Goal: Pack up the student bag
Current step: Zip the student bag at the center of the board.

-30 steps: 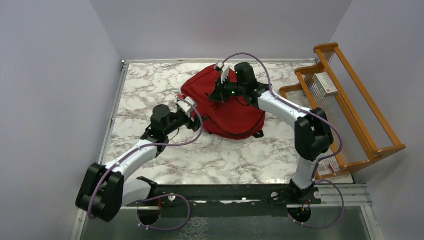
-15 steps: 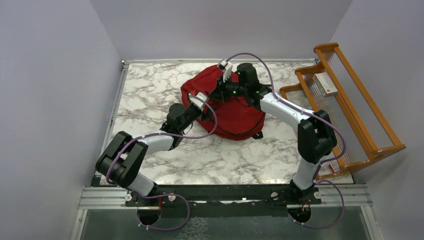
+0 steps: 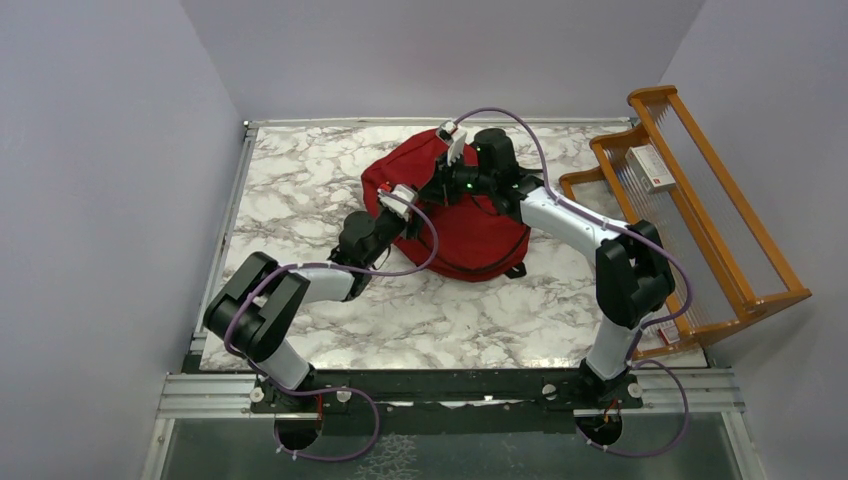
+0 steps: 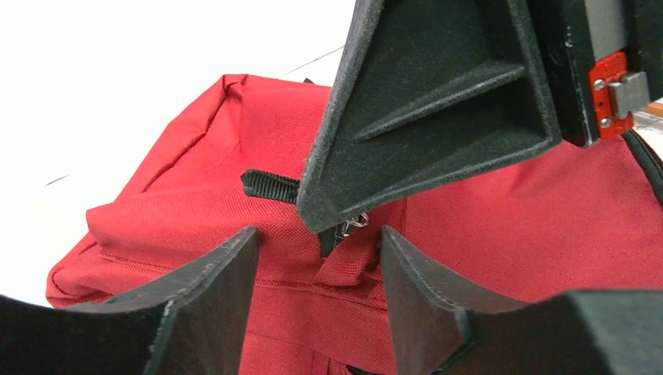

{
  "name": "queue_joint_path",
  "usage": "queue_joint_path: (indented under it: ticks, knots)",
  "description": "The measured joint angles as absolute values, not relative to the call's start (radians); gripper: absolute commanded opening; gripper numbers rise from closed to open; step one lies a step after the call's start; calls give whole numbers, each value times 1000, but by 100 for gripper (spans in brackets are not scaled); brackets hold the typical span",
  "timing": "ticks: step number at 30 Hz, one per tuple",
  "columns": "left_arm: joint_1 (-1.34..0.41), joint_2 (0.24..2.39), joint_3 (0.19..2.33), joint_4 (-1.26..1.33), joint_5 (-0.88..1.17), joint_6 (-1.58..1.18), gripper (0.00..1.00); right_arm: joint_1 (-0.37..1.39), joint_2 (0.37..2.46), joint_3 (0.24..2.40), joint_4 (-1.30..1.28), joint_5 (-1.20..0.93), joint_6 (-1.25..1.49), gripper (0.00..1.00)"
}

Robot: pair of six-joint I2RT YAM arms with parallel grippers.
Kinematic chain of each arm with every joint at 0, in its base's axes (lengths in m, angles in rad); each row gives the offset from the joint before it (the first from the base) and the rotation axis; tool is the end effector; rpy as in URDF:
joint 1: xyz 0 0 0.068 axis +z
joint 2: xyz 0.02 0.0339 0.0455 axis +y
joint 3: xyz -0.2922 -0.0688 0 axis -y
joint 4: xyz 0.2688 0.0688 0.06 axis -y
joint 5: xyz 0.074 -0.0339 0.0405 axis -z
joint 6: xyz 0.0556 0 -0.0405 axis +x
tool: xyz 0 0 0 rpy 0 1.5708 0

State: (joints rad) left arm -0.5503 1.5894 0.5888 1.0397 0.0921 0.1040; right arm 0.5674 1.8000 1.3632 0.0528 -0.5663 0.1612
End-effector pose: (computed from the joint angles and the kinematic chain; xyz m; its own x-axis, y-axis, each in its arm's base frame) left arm 0.2959 -0.1875 0.2168 0.0953 0.0628 -0.9935 0.5924 0.7985 0.1073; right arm 0.3782 0.2764 0.2934 -0.4520 -0.1274 -0.8829 -0.8110 0.4709 0.3472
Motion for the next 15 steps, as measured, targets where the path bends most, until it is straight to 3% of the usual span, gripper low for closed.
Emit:
queue_joint_path:
  ticks: [15]
  knots:
    - [-559,1612,562,1084,83,101,29,567,1797,1348,62,-527,188,0]
